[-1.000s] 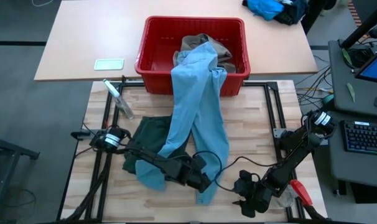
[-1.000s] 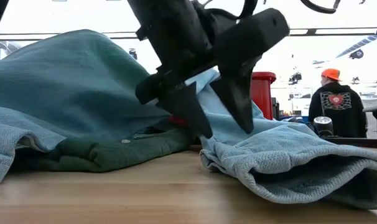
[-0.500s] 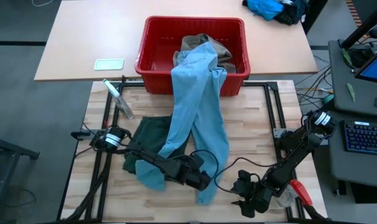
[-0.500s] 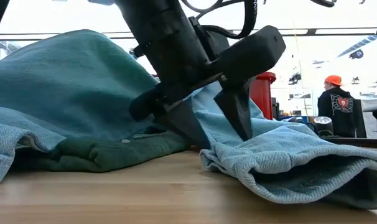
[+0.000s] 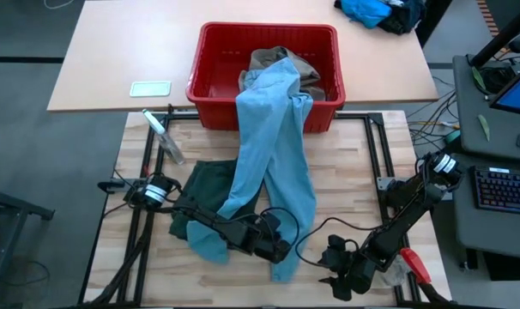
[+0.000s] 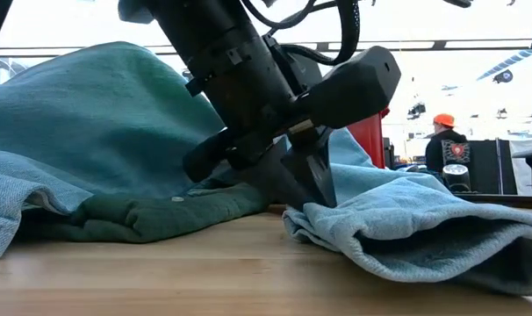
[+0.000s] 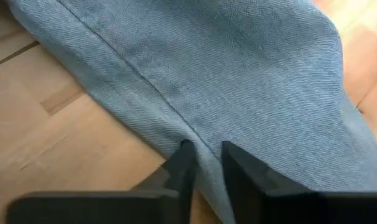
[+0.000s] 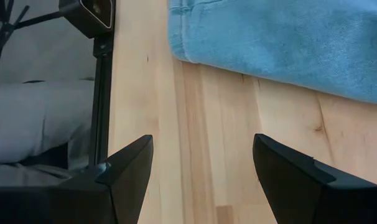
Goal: Fold Laundry from Bin
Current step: Fold the blue jeans
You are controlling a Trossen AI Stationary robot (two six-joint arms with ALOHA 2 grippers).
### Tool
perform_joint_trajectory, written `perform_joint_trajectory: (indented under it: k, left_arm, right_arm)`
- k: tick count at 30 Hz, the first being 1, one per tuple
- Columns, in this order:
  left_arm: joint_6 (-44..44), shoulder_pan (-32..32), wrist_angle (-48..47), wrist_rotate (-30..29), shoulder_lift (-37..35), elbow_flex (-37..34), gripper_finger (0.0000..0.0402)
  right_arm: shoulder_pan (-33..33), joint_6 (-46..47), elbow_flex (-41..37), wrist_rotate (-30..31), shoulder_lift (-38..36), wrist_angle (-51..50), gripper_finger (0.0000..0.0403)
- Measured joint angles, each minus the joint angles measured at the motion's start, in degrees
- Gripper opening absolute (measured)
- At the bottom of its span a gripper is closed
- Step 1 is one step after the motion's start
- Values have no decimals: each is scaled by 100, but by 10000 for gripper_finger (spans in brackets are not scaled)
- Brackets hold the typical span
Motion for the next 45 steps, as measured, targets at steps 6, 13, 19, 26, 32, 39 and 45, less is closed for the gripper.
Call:
perform_joint_trajectory:
  k: [6, 13, 19, 26, 32, 39, 45]
  left_arm:
    - [407, -164, 67, -557, -48, 125, 10]
    - [1156, -660, -286, -1714, -314, 806, 1]
    - [1073, -888, -1222, -1359, -361, 1590, 2]
    - [501, -691, -1233, -1108, -42, 1562, 38]
    - [-185, -249, -1379, -424, 518, 1421, 131]
    - [-399, 172, -1296, -133, 894, 1436, 226]
    - [-425, 187, -1302, -286, 926, 1440, 235]
  right_arm:
    - [0, -2, 0, 0, 0, 9, 263]
    - [35, 70, 0, 4, 0, 1, 263]
    - [127, 71, 0, 284, 0, 23, 263]
    - [125, 70, 0, 451, 0, 24, 263]
    - [125, 70, 0, 442, 0, 25, 263]
    - [125, 68, 0, 444, 0, 31, 263]
    - [125, 41, 0, 445, 0, 25, 263]
